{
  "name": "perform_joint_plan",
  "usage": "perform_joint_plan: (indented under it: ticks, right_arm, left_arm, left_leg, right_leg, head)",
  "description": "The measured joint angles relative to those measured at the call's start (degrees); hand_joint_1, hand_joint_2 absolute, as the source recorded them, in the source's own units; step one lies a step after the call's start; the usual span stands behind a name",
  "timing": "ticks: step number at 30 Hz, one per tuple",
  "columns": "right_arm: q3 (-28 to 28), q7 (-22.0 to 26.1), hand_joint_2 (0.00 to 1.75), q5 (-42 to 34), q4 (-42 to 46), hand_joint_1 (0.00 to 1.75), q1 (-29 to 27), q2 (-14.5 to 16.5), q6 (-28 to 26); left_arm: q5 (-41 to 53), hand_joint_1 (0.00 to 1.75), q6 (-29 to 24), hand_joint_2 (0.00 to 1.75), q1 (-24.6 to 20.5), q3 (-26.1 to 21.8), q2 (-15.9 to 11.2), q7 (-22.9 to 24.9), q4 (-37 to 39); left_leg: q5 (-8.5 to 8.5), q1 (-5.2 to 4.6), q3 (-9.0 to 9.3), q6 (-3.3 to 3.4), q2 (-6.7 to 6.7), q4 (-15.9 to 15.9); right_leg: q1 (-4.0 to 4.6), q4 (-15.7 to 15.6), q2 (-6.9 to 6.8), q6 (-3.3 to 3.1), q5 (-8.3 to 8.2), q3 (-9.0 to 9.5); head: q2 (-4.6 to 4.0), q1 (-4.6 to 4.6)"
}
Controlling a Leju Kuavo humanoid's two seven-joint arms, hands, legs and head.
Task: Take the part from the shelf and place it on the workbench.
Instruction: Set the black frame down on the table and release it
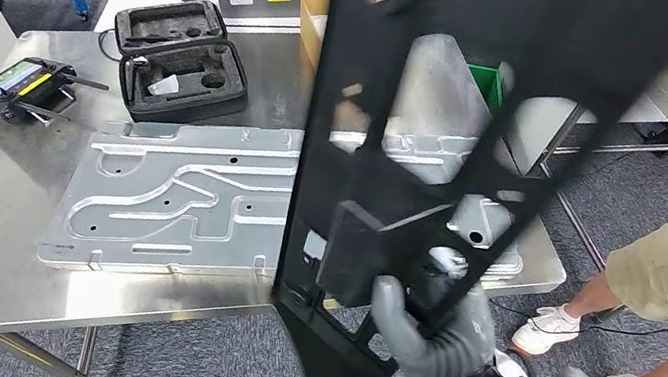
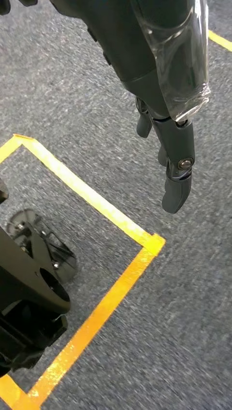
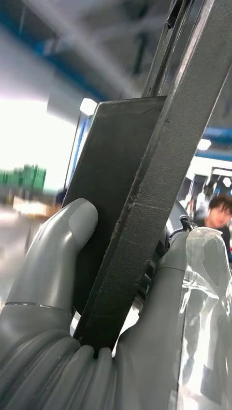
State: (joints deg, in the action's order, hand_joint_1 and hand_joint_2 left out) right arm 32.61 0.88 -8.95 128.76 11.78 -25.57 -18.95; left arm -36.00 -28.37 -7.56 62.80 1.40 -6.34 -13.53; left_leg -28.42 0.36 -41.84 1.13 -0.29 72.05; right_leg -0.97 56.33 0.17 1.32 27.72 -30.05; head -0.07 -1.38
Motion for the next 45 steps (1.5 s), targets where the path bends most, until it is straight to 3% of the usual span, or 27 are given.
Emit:
perform_joint_plan:
  ticks: [1,3,5,8,10,12,13,14,15,17,18,19,21,23,25,27,28,29,30,32,34,38,40,43,44,45]
  right_arm:
    - [-0.01,-0.13,1.75,0.1,0.0,1.75,0.02,-0.04,0.02]
    - [-0.36,-2.07,1.75,1.71,0.0,1.75,0.32,-0.95,0.38]
    - [-2.01,-7.05,1.75,6.85,0.0,1.75,1.45,-4.15,1.86]
    - [-4.0,-13.13,1.75,15.31,-0.04,1.75,3.42,-8.16,4.49]
    - [-4.62,-16.34,1.75,21.55,-0.25,1.75,4.72,-10.05,6.43]
    - [-4.95,-19.74,1.75,29.19,-0.67,1.75,6.06,-11.95,9.33]
    - [-4.96,-21.33,1.75,33.23,-0.93,1.75,6.69,-12.76,11.05]
    - [-4.93,-22.67,1.75,37.17,-1.18,1.75,7.4,-13.51,12.83]
    - [-4.81,-23.81,1.75,41.21,-1.45,1.75,8.35,-14.33,14.92]
    - [-4.39,-25.42,1.75,48.37,-1.97,1.75,10.54,-15.87,19.32]
    - [-4.15,-25.86,1.75,50.86,-2.2,1.75,11.54,-16.46,21.12]
    - [-3.95,-26.11,1.75,52.32,-2.39,1.75,12.22,-16.9,22.32]
    - [-3.5,-26.32,1.75,53.59,-2.75,1.75,13.43,-17.65,23.65]
    - [-2.83,-26.34,1.75,55.31,-3.15,1.75,15.21,-18.35,25.69]
    - [-1.84,-26.06,1.75,58.22,-3.96,1.75,17.63,-18.74,28.95]
    - [-0.08,-25.3,1.75,61.78,-6.06,1.75,20.69,-18.83,32.67]
    - [1.0,-24.77,1.75,63.5,-7.78,1.75,22.37,-18.82,34.2]
    - [2.06,-24.15,1.75,64.83,-9.72,1.75,23.98,-18.81,35.17]
    - [3.0,-23.57,1.75,65.72,-11.62,1.75,25.4,-18.8,35.58]
    - [4.77,-22.56,1.75,66.5,-15.43,1.75,27.98,-18.75,35.6]
    - [6.43,-21.84,1.75,66.94,-19.2,1.75,30.41,-18.63,35.16]
    - [9.97,-20.57,1.75,68.67,-26.16,1.75,33.97,-18.0,34.0]
    - [11.52,-20.27,1.75,69.38,-28.76,1.75,35.27,-17.54,33.58]
    - [13.69,-20.14,1.75,70.08,-32.34,1.75,36.45,-16.83,33.2]
    - [14.37,-20.04,1.75,70.35,-33.38,1.75,36.59,-16.6,33.08]
    - [15.07,-19.96,1.75,70.61,-34.37,1.75,36.77,-16.3,32.68]
  left_arm:
    - [0.0,0.0,0.01,1.75,0.0,0.0,0.0,-0.01,0.0]
    - [-0.01,0.0,0.07,1.75,0.12,0.01,-0.01,-0.01,0.0]
    - [-0.01,0.0,0.19,1.75,0.52,0.03,-0.03,-0.03,0.0]
    - [0.01,0.0,0.27,1.75,0.81,0.03,-0.07,-0.03,0.0]
    - [0.04,0.0,0.38,1.75,0.7,0.03,-0.08,0.02,0.0]
    - [0.17,0.0,0.64,1.75,0.62,0.04,-0.04,0.15,0.0]
    - [0.26,0.0,0.79,1.75,0.62,0.05,-0.03,0.27,0.0]
    - [0.38,0.0,0.91,1.75,0.61,0.07,-0.04,0.38,0.0]
    - [0.54,0.0,1.03,1.75,0.57,0.09,-0.04,0.52,0.0]
    - [0.88,0.0,1.24,1.75,0.37,0.15,-0.03,0.71,0.0]
    - [1.0,0.0,1.34,1.75,0.18,0.18,-0.01,0.85,0.0]
    - [1.04,0.0,1.41,1.75,0.02,0.2,0.02,0.95,0.0]
    - [1.05,0.0,1.48,1.75,-0.16,0.23,0.07,1.12,0.0]
    - [1.19,0.0,1.53,1.75,-0.21,0.26,0.08,1.22,0.0]
    - [1.64,0.0,1.81,1.75,-0.43,0.29,0.08,1.49,0.0]
    - [2.47,0.0,2.34,1.75,-0.84,0.41,0.11,1.92,0.0]
    - [2.94,0.0,2.61,1.75,-1.15,0.55,0.15,2.17,0.0]
    - [3.38,0.0,2.83,1.75,-1.47,0.75,0.2,2.4,0.0]
    - [3.75,0.0,3.0,1.75,-1.75,0.97,0.25,2.57,0.0]
    - [4.29,0.0,3.25,1.75,-2.08,1.4,0.35,2.76,0.0]
    - [4.84,0.0,3.51,1.75,-2.49,1.74,0.51,2.93,0.0]
    - [5.78,0.0,4.16,1.75,-3.0,2.6,0.75,3.39,0.0]
    - [6.06,0.0,4.28,1.75,-3.22,2.95,0.87,3.41,0.0]
    - [6.2,0.0,4.34,1.75,-3.35,3.29,1.11,3.41,0.0]
    - [6.24,0.0,4.34,1.75,-3.33,3.42,1.13,3.4,0.0]
    - [6.35,0.0,4.34,1.75,-3.32,3.57,1.14,3.38,0.0]
  left_leg:
    - [0.15,0.0,0.13,0.01,0.0,-0.26]
    - [2.5,0.0,2.52,0.24,0.0,-5.04]
    - [4.65,-0.35,5.8,1.22,-0.11,-11.96]
    - [4.69,-0.5,7.42,2.77,-0.25,-14.99]
    - [4.62,-0.43,7.89,3.36,-0.23,-15.34]
    - [4.43,-0.59,8.05,3.72,-0.19,-15.36]
    - [4.35,-0.68,8.14,3.82,-0.19,-15.35]
    - [4.27,-0.75,8.25,3.91,-0.21,-15.35]
    - [4.18,-0.8,8.45,3.93,-0.25,-15.35]
    - [3.96,-0.85,8.88,3.82,-0.38,-15.38]
    - [3.86,-0.92,8.97,3.64,-0.45,-15.36]
    - [3.83,-0.94,8.95,3.4,-0.49,-15.37]
    - [3.82,-1.0,8.85,2.85,-0.52,-15.5]
    - [3.39,-1.07,8.7,2.24,-0.46,-15.18]
    - [1.04,-0.92,6.62,1.4,-0.33,-10.76]
    - [-2.28,-0.53,2.38,0.67,-0.22,-2.49]
    - [-3.05,-0.4,0.62,0.48,-0.18,0.58]
    - [-2.7,-0.31,-0.1,0.38,-0.16,1.5]
    - [-1.38,-0.24,0.33,0.35,-0.14,0.12]
    - [2.76,-0.16,3.98,0.53,-0.08,-8.21]
    - [5.02,-0.35,6.88,1.11,-0.14,-14.67]
    - [5.4,-0.56,7.41,2.59,-0.45,-16.08]
    - [5.58,-0.36,7.68,3.27,-0.52,-16.43]
    - [5.43,-0.45,7.78,3.74,-0.66,-16.43]
    - [5.35,-0.47,7.84,3.82,-0.71,-16.42]
    - [5.25,-0.48,7.97,3.82,-0.77,-16.41]
  right_leg:
    - [0.0,0.0,0.01,0.01,0.01,0.02]
    - [-0.01,0.0,0.08,0.2,0.22,0.32]
    - [0.12,-0.22,0.15,1.01,0.52,0.54]
    - [0.1,0.23,0.13,2.25,1.38,0.5]
    - [0.1,5.34,0.1,2.51,3.87,-1.94]
    - [0.18,13.49,0.1,2.55,6.63,-6.62]
    - [0.19,16.19,0.1,2.53,6.99,-8.45]
    - [0.2,16.56,0.1,2.48,6.12,-9.18]
    - [0.21,14.26,0.09,2.36,4.04,-8.6]
    - [0.29,6.0,0.09,1.95,-0.66,-5.28]
    - [0.44,2.38,0.1,1.73,-2.13,-3.79]
    - [0.62,0.44,0.11,1.56,-2.63,-2.99]
    - [0.86,-0.4,0.16,1.21,-2.6,-2.85]
    - [0.53,-0.69,0.14,0.76,-2.79,-2.66]
    - [0.14,-0.91,0.04,0.44,-2.91,-2.46]
    - [0.09,-0.9,-0.04,0.35,-2.87,-2.5]
    - [0.08,-0.9,-0.09,0.35,-2.86,-2.53]
    - [0.07,-0.89,-0.13,0.36,-2.85,-2.52]
    - [0.05,-0.89,-0.18,0.4,-2.82,-2.48]
    - [0.01,-0.88,-0.21,0.62,-2.7,-2.33]
    - [0.2,-0.82,-0.2,1.06,-2.58,-2.42]
    - [0.14,-0.8,-0.28,2.23,-2.31,-2.65]
    - [0.01,2.99,-0.25,2.6,-0.24,-4.37]
    - [-0.05,14.57,-0.22,2.9,3.98,-10.52]
    - [-0.08,16.4,-0.22,2.95,3.98,-11.85]
    - [-0.12,15.63,-0.22,2.96,2.7,-11.92]
  head:
    - [0.0,0.0]
    - [0.0,0.0]
    - [0.0,-0.03]
    - [0.0,-0.07]
    - [0.0,-0.1]
    - [0.0,-0.11]
    - [0.0,-0.11]
    - [0.0,-0.11]
    - [0.0,-0.11]
    - [0.0,-0.1]
    - [0.0,-0.09]
    - [0.0,-0.09]
    - [0.0,-0.08]
    - [0.0,-0.05]
    - [0.0,0.08]
    - [0.0,0.19]
    - [0.0,0.19]
    - [0.0,0.2]
    - [0.0,0.2]
    - [0.0,0.19]
    - [0.0,0.18]
    - [0.0,0.1]
    - [0.0,0.07]
    - [0.0,0.04]
    - [0.0,0.04]
    - [0.0,0.03]
